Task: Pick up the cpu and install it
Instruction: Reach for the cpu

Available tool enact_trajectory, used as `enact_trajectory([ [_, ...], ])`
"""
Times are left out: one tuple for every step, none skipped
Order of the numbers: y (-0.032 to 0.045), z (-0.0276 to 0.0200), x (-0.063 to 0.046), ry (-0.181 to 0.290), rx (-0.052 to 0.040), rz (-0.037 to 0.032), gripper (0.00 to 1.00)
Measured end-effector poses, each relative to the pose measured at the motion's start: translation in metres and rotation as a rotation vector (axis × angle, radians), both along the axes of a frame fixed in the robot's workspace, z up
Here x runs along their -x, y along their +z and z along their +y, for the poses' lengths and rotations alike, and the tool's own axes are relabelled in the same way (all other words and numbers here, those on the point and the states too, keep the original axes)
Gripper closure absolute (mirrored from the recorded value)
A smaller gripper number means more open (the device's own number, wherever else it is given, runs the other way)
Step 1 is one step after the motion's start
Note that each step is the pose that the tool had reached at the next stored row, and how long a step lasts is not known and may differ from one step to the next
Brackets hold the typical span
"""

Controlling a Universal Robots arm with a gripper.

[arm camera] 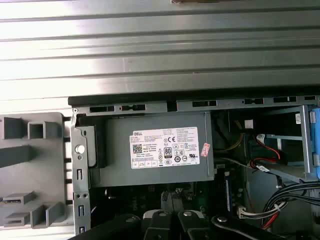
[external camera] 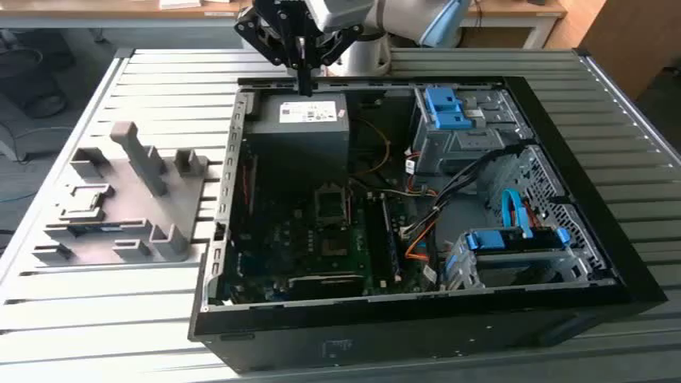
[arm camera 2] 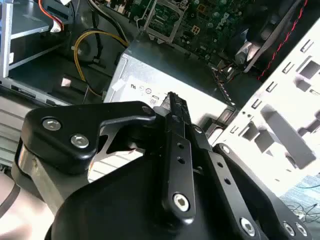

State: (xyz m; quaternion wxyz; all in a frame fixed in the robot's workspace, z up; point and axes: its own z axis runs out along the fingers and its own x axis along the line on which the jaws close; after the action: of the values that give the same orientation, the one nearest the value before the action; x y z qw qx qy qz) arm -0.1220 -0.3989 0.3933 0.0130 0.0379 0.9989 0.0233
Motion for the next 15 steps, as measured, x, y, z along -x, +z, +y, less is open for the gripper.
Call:
enact_trajectory([
  [0.0,0.0,0.0,0.0,0.0,0.0,0.9],
  [0.0,0.0,0.0,0.0,0.0,0.0,0.9],
  [0.0,0.0,0.0,0.0,0.0,0.0,0.9],
  [0.0,0.0,0.0,0.0,0.0,0.0,0.9],
  [0.0,0.0,0.0,0.0,-0.0001,0.0,0.9],
  [0.0,0.0,0.001,0.0,-0.0001,0.0,0.9],
  [0.0001,-0.0001,0.002,0.0,0.0,0.0,0.9],
  [0.0001,-0.0001,0.004,0.0,0.0001,0.0,0.9],
  [0.0,0.0,0.008,0.0,0.0,-0.0002,0.9],
  [0.0,0.0,0.012,0.0,0.0,-0.0007,0.9],
  [0.0,0.0,0.017,0.0,0.0,-0.0013,0.9],
  [0.0,0.0,0.021,0.0,0.0001,-0.0018,0.9],
  [0.0,0.0,0.026,0.0,0.0,-0.0024,0.9],
  [0.0,0.0,0.031,0.0,0.0,-0.0028,0.9],
  [0.0,0.0,0.035,0.0,-0.0001,-0.003,0.9],
])
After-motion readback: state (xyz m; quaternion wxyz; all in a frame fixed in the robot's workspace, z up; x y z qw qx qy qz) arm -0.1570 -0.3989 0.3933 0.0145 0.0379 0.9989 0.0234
